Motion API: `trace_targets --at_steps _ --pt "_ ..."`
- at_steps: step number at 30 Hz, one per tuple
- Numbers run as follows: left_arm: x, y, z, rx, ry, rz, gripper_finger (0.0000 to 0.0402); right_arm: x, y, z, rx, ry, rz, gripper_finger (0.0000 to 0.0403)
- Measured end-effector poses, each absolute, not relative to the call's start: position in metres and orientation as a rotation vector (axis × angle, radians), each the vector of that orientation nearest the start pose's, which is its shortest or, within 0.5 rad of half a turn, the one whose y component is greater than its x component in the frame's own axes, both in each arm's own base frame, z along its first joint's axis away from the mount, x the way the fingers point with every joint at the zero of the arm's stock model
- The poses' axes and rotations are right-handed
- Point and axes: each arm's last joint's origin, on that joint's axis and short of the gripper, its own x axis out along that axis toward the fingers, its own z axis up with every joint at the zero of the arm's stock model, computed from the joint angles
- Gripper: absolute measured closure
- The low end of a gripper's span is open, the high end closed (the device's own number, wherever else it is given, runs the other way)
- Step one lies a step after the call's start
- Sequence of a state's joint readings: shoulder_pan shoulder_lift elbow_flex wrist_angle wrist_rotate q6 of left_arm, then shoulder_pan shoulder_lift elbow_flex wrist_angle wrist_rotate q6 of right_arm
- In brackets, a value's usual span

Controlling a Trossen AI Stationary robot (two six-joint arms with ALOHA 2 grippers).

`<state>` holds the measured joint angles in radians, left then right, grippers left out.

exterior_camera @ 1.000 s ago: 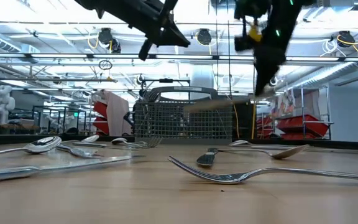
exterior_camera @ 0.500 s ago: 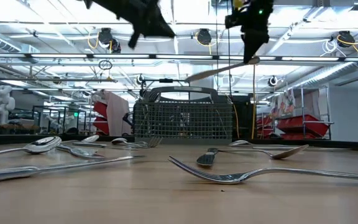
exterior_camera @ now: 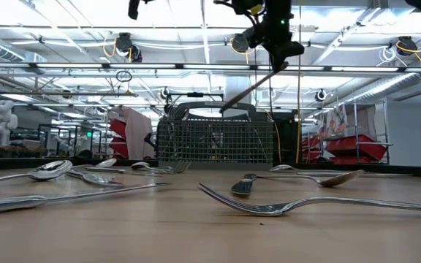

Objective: Sort silverware
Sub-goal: Put the silver table knife into the silverware organizer

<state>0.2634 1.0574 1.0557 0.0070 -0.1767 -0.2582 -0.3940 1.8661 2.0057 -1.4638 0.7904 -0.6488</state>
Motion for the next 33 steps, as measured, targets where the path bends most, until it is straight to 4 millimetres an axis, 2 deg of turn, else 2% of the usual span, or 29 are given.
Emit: trace_targets --at_steps 7,19,27,33 --pt "0.221 0.065 0.392 -0.249 -0.042 0.440 0.0393 0.319 -0.157 0.361 -0.867 1.794 -0.420 0.0403" --pt "0.221 0.065 0.391 -0.246 -0.025 0.444 0.0393 0.342 -0.171 0.337 -1.143 1.942 -0.227 0.0403" --pt "0.221 0.065 0.391 -0.245 -0.024 0.444 0.0393 0.353 -0.173 0.336 -1.261 1.900 -0.107 0.0403" --pt "0.221 0.065 0.391 -0.244 -0.023 0.444 0.0393 0.359 -0.175 0.338 -1.312 1.861 -0.093 0.0403"
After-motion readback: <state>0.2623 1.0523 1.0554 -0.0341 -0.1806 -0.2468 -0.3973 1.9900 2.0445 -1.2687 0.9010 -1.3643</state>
